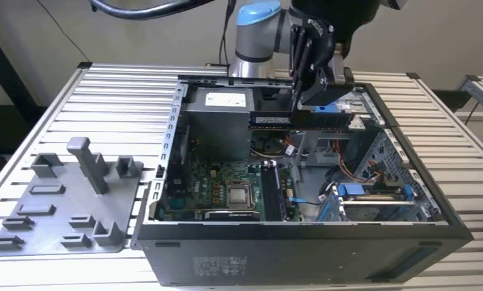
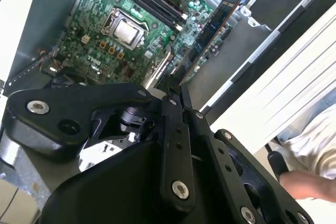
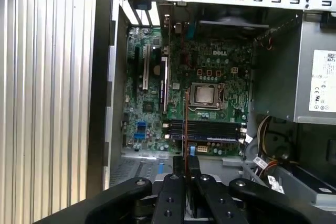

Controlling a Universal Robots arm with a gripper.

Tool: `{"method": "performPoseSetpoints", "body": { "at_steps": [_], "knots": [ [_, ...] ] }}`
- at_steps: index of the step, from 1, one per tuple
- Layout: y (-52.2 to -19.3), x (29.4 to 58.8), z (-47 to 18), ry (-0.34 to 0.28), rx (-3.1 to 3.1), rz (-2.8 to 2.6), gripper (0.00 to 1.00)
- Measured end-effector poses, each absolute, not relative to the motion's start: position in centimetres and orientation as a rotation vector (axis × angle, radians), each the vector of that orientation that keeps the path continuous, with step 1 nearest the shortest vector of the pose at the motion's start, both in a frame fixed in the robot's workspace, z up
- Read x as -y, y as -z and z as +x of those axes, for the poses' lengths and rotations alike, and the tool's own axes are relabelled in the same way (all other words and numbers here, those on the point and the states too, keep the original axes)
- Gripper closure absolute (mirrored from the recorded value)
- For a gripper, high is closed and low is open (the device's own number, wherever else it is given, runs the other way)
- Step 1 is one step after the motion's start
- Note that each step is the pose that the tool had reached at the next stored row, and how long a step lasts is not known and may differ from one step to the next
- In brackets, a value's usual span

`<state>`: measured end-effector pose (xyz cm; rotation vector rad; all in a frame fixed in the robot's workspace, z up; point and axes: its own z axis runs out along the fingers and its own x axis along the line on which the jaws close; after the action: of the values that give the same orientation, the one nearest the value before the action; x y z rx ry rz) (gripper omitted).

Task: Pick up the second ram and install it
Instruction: 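Pick up the second ram and move it above second insertion slot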

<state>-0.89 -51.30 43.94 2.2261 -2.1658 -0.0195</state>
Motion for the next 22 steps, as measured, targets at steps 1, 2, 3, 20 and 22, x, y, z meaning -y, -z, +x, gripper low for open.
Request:
{"method": "performPoseSetpoints", "body": {
  "at_steps": [1,2,3,20,22],
  "knots": [
    [-43.9,51.3,-0.7,0.02,2.166,2.226,0.86],
    [-43.9,51.3,-0.5,0.02,2.166,2.226,0.86],
    [-43.9,51.3,-0.3,0.02,2.166,2.226,0.86],
    [-43.9,49.5,0.3,0.019,2.166,2.226,0.86],
    [-43.9,48.9,0.3,0.02,2.166,2.226,0.86]
  ]
}}
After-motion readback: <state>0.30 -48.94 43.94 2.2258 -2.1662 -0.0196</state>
